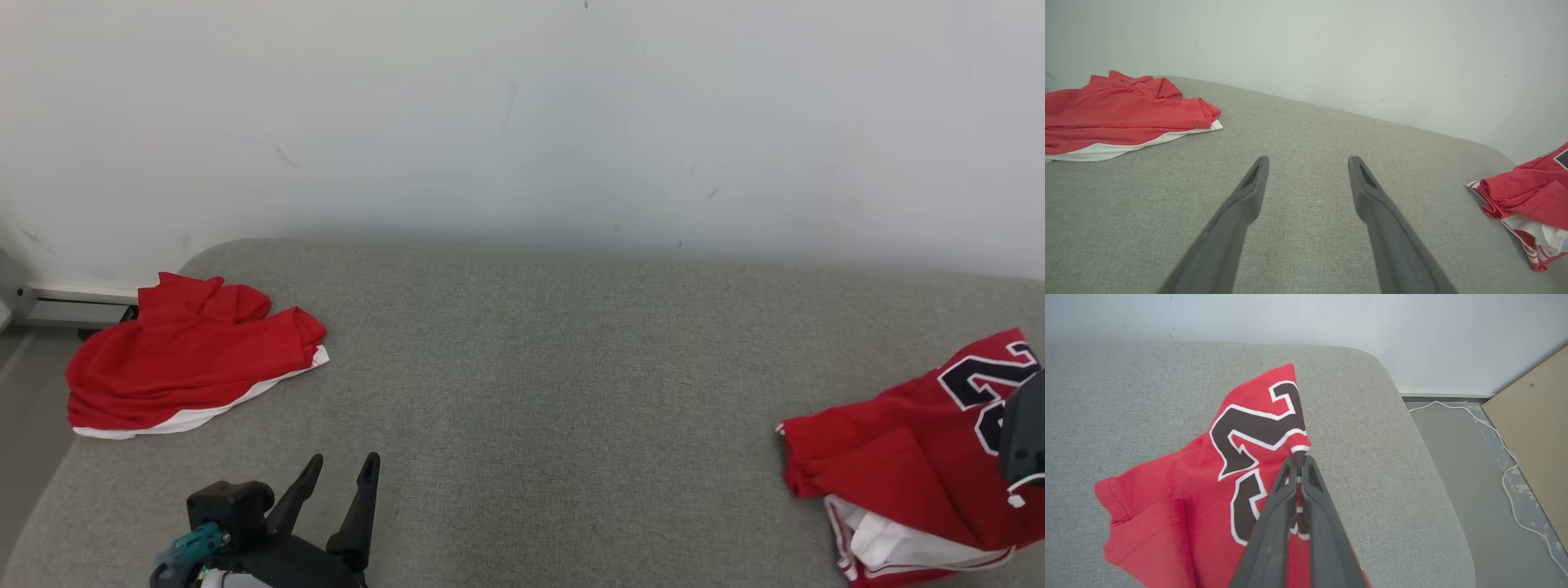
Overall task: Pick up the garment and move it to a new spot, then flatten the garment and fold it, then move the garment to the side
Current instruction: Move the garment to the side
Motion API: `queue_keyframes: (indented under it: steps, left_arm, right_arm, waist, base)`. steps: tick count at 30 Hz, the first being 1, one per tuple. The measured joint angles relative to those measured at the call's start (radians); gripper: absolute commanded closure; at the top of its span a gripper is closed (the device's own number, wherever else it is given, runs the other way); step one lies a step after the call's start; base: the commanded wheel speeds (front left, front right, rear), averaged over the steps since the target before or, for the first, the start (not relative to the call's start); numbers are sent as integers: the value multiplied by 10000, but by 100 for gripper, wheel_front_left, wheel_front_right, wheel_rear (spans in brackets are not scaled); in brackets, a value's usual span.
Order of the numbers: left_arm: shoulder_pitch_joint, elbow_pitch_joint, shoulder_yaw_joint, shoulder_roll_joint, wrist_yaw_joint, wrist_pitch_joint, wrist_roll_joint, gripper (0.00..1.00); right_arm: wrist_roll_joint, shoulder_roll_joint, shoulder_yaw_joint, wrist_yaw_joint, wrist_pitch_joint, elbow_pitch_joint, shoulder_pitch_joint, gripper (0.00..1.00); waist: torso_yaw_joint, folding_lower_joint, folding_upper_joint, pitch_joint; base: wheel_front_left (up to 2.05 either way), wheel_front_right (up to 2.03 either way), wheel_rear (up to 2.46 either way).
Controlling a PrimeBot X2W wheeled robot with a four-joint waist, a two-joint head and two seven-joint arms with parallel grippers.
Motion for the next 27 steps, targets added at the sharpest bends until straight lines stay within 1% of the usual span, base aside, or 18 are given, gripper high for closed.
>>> queue_keyframes:
  steps: [7,13,16,27]
  left_arm:
    - [-1,-84,-65,-6,-6,2,2,0]
    - [-2,-163,-111,19,-13,6,4,0]
    - [-8,-174,-111,21,-13,36,4,0]
    - [-119,-186,-192,-4,-17,104,19,0]
  right_arm:
    - [-698,-270,-198,0,-92,-54,-125,100]
    - [-1072,-874,-33,0,-566,-6,-382,100]
    - [-1143,-995,44,25,-662,25,-548,100]
    - [-1409,-1101,107,27,-997,462,-716,100]
  waist:
    - [-78,0,-1,89]
    - [-95,0,-1,264]
    - [-100,1,0,339]
    - [-109,1,0,769]
  base:
    - [0,0,0]
    - [0,0,0]
    - [0,0,0]
    - [0,0,0]
